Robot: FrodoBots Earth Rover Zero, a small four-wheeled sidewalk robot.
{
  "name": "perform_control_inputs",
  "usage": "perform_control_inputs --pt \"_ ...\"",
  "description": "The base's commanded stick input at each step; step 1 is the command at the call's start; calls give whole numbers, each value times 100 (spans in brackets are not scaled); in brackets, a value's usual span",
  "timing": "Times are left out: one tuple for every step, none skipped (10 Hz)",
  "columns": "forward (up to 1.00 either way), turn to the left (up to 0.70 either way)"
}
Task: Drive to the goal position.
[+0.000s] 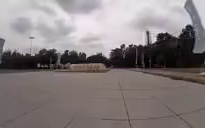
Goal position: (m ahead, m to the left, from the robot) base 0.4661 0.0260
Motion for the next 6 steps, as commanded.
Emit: perform_control_inputs --pt "60 0" --pt "60 0" --pt "60 0" --pt "60 0" --pt "60 0" --pt "60 0"
